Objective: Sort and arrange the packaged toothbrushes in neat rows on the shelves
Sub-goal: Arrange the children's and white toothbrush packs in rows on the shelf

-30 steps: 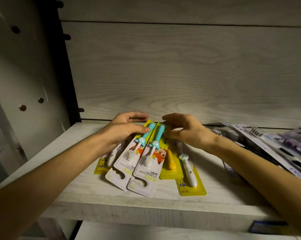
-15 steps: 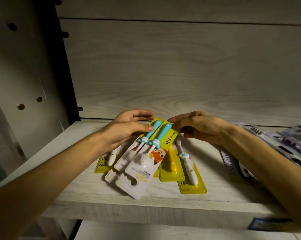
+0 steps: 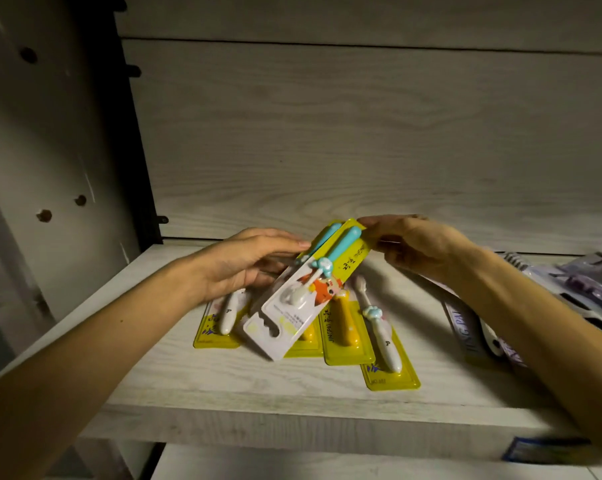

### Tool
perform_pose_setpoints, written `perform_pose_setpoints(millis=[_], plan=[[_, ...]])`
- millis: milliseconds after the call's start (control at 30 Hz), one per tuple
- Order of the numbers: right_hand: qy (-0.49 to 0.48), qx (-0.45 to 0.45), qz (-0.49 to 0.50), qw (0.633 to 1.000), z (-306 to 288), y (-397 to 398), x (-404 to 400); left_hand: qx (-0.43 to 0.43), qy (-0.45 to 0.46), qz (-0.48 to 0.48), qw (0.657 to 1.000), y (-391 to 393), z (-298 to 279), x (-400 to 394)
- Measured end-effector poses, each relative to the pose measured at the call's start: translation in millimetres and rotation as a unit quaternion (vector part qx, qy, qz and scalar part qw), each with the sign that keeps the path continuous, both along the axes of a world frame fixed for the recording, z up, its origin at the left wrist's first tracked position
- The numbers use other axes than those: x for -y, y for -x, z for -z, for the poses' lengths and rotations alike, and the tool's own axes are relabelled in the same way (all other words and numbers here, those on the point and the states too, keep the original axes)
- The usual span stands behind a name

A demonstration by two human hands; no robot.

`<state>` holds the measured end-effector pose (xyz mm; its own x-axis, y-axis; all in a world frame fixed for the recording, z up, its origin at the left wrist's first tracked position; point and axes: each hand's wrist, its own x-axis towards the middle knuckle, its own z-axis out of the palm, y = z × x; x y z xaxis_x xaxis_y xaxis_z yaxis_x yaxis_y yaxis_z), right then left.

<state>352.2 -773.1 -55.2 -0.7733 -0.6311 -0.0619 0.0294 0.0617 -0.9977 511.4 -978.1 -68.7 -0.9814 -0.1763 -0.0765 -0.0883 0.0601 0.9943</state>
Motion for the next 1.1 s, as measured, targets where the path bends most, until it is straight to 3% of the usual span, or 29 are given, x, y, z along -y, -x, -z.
perform_pose_setpoints(millis=[167,300,433,567,800,1000,1100], plan=[[0.055,0.041,0.066,0.995,-8.5,9.9,-8.6,0.062,0.031,0.12,0.99,-9.0,-5.6,11.1],[0.071,0.053,0.095,0.992,-9.9,14.3,-10.5,0.016,-0.002,0.131,0.991,-13.9,-10.8,22.2],[0.077,0.065,0.088,0.991,-9.4,16.1,-13.5,-0.027,-0.117,0.018,0.993,-13.7,-15.1,37.6],[0.034,0.062,0.016,0.997,-7.6,10.3,-10.3,-0.038,-0.227,-0.095,0.968,-8.7,-15.0,47.9],[-0.052,-0.024,-0.075,0.996,-2.8,-0.8,-4.5,-0.028,-0.188,-0.12,0.974,-11.5,-13.9,57.3],[-0.083,-0.111,-0.028,0.99,0.1,-4.1,-5.1,-0.028,-0.14,-0.129,0.981,-12.4,-14.0,58.3],[-0.09,-0.232,0.028,0.968,3.3,-6.8,0.3,-0.022,-0.119,-0.119,0.986,-15.1,-14.5,58.2]])
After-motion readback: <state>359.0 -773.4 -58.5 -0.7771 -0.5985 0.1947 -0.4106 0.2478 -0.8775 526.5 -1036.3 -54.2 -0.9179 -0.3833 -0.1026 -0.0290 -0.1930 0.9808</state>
